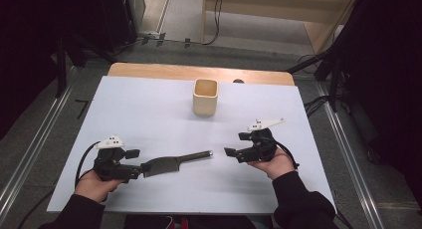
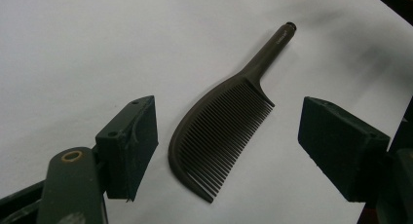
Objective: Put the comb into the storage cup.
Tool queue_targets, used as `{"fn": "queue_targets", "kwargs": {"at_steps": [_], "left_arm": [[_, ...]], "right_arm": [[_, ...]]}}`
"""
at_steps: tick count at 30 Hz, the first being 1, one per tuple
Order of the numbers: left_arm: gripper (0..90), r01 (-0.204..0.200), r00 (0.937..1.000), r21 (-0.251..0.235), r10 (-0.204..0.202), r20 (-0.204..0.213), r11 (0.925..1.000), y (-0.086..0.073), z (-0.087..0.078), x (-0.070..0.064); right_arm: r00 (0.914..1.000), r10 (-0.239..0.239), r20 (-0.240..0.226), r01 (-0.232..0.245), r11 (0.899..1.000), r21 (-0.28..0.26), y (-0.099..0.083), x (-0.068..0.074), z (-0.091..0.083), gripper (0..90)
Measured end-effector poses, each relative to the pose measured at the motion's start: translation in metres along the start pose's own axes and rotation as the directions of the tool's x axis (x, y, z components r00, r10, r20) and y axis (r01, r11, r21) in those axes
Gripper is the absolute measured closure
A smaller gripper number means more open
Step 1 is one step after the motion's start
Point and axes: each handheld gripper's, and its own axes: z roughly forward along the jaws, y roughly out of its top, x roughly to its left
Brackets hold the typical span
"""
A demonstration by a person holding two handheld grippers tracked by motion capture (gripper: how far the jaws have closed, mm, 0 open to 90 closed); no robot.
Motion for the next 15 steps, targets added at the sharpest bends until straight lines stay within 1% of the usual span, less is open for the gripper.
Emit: {"fn": "queue_targets", "kwargs": {"at_steps": [5, 11, 12, 13, 15], "left_arm": [[22.9, -0.002, 1.0000, -0.006, 0.002, 0.003, 1.0000, 0.000, 0.000, 0.000], [22.9, -0.002, 1.0000, -0.004, 0.002, 0.003, 1.0000, 0.000, 0.000, 0.000], [22.9, -0.003, 1.0000, -0.005, 0.003, 0.003, 1.0000, 0.000, 0.000, 0.000], [22.9, -0.002, 1.0000, -0.005, 0.002, 0.003, 1.0000, 0.000, 0.000, 0.000], [22.9, -0.002, 1.0000, -0.005, 0.002, 0.003, 1.0000, 0.000, 0.000, 0.000]], "right_arm": [[0.9999, -0.001, -0.014, 0.001, 1.000, 0.005, 0.004, 0.001, 0.005, 14.0], [0.9998, -0.002, -0.018, 0.002, 1.000, 0.008, 0.009, 0.001, 0.011, 14.0], [0.9999, 0.001, -0.017, -0.001, 1.000, 0.010, 0.010, 0.002, 0.012, 14.7], [0.9999, 0.000, -0.017, 0.000, 1.000, 0.007, 0.011, 0.002, 0.013, 17.4], [0.9997, 0.004, -0.024, -0.004, 1.000, 0.006, 0.014, 0.002, 0.014, 18.1]]}}
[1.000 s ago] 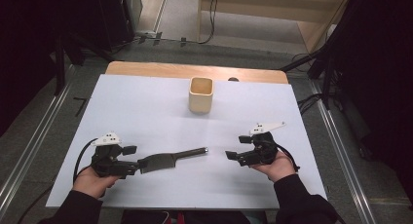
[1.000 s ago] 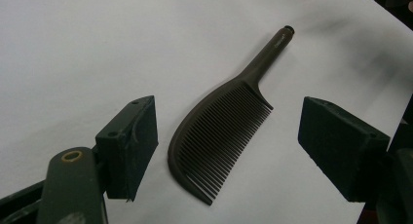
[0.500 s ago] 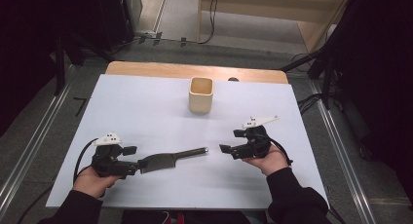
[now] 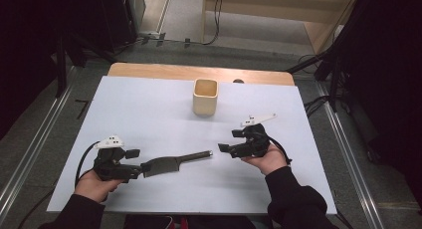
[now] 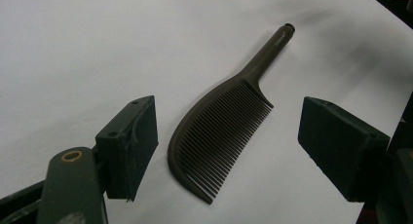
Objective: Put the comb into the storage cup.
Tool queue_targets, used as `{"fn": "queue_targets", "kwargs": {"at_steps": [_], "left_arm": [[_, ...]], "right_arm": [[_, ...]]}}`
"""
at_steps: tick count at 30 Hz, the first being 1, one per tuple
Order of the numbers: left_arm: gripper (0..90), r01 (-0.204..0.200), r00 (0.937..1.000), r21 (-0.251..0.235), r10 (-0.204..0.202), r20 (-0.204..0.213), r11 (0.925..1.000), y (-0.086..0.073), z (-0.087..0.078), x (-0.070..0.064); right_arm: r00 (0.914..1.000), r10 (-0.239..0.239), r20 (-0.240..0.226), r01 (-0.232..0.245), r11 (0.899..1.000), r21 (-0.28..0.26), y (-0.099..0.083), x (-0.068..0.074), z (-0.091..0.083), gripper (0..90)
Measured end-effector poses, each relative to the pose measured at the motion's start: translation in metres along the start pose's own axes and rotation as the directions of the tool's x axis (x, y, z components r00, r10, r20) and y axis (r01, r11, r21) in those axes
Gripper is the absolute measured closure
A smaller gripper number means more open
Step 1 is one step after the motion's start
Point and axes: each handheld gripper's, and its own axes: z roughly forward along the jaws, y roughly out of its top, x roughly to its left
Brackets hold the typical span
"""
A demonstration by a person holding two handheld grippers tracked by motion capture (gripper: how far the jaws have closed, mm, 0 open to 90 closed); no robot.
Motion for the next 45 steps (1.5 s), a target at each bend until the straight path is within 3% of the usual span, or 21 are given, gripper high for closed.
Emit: {"fn": "queue_targets", "kwargs": {"at_steps": [45], "left_arm": [[22.9, 0.004, 1.0000, 0.005, -0.004, 0.004, 1.0000, 0.000, 0.001, 0.001]], "right_arm": [[0.9998, -0.017, -0.009, 0.017, 1.000, 0.002, 0.044, 0.004, 0.031, 24.1]]}}
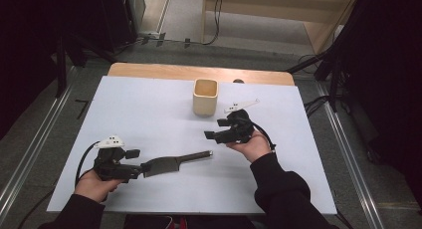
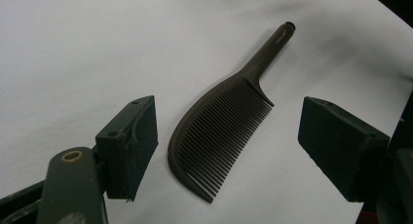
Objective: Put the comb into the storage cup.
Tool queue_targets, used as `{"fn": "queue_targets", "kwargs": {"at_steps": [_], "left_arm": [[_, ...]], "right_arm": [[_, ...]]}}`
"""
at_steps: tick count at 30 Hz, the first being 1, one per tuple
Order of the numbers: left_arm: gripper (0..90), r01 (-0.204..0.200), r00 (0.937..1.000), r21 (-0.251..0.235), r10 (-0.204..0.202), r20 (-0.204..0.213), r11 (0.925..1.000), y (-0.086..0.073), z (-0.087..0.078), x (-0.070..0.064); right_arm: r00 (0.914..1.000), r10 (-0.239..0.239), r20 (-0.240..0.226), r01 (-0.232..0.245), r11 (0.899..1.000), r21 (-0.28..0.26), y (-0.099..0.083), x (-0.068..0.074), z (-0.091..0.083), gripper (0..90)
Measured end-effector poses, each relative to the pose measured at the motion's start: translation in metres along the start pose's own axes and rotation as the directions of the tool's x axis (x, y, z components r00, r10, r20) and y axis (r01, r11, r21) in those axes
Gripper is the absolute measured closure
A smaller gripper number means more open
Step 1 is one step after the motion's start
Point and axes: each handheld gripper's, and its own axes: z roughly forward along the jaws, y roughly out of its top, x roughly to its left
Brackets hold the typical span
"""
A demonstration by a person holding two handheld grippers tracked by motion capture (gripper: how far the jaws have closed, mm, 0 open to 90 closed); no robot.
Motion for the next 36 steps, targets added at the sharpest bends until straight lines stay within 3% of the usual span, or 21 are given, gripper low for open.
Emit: {"fn": "queue_targets", "kwargs": {"at_steps": [14, 20, 23, 25, 26, 28, 36], "left_arm": [[22.9, 0.001, 1.0000, 0.000, -0.001, 0.001, 1.0000, 0.000, 0.000, 0.001], [22.9, 0.000, 1.0000, -0.002, 0.000, 0.000, 1.0000, 0.000, -0.001, 0.001], [22.9, 0.001, 1.0000, -0.004, -0.001, 0.000, 1.0000, 0.000, -0.001, 0.001], [22.9, 0.003, 1.0000, -0.005, -0.003, 0.000, 1.0000, 0.000, -0.001, 0.001], [22.9, 0.004, 1.0000, -0.005, -0.004, -0.001, 1.0000, 0.000, -0.001, 0.001], [22.9, 0.004, 1.0000, -0.005, -0.004, -0.001, 1.0000, 0.000, -0.002, 0.001], [22.9, 0.007, 1.0000, -0.009, -0.007, -0.001, 0.9999, 0.000, -0.003, 0.002]], "right_arm": [[1.0000, -0.002, -0.003, 0.002, 1.000, 0.023, 0.002, 0.001, 0.011, 31.3], [0.9997, 0.021, -0.014, -0.021, 0.998, 0.055, 0.000, 0.000, 0.016, 60.7], [0.9995, 0.027, -0.018, -0.026, 0.999, 0.039, -0.004, 0.000, 0.020, 74.8], [0.9994, 0.033, 0.011, -0.034, 0.998, 0.045, -0.006, 0.001, 0.022, 87.7], [0.9995, 0.022, 0.020, -0.023, 0.999, 0.039, -0.008, 0.001, 0.022, 87.8], [0.9996, 0.026, -0.007, -0.026, 0.998, 0.049, -0.010, 0.000, 0.025, 87.9], [0.9984, 0.043, -0.036, -0.038, 0.992, 0.124, -0.019, -0.002, 0.040, 87.9]]}}
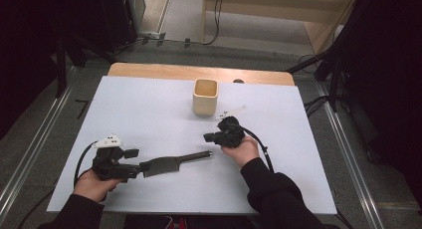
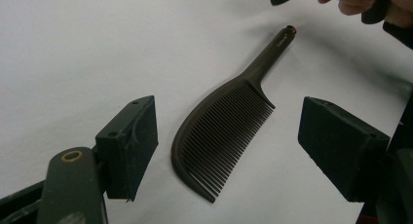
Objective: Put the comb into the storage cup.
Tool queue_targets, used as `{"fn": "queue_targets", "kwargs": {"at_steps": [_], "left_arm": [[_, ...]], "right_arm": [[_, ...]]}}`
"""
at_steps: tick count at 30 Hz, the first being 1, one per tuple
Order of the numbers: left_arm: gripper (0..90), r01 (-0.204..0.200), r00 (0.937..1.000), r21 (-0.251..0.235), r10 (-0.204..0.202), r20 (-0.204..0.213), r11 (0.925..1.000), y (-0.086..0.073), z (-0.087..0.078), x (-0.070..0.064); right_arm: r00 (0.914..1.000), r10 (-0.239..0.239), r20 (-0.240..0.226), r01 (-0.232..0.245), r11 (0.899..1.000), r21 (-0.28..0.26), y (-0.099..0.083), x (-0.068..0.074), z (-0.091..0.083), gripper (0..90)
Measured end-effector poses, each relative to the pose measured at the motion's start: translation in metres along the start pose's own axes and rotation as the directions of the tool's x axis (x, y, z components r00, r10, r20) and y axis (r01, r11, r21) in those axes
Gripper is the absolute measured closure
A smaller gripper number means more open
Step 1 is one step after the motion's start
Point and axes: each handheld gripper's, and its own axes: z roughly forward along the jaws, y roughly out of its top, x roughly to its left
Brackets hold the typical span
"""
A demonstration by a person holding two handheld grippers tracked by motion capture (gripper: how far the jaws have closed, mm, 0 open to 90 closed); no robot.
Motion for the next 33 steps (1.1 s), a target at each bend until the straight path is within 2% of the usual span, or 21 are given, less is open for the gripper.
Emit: {"fn": "queue_targets", "kwargs": {"at_steps": [9, 18, 33], "left_arm": [[22.9, 0.003, 1.0000, -0.003, -0.003, -0.001, 1.0000, 0.000, -0.001, 0.001], [22.9, 0.007, 1.0000, -0.006, -0.007, -0.003, 1.0000, 0.000, -0.001, 0.002], [22.9, 0.011, 0.9999, -0.007, -0.011, -0.007, 0.9999, -0.001, -0.002, 0.002]], "right_arm": [[0.9999, 0.002, -0.014, -0.001, 0.998, 0.067, -0.007, 0.004, 0.015, 87.9], [0.9995, -0.017, -0.027, 0.019, 0.995, 0.097, -0.013, 0.009, 0.021, 87.9], [0.9984, -0.025, -0.051, 0.032, 0.992, 0.122, -0.024, 0.021, 0.019, 87.8]]}}
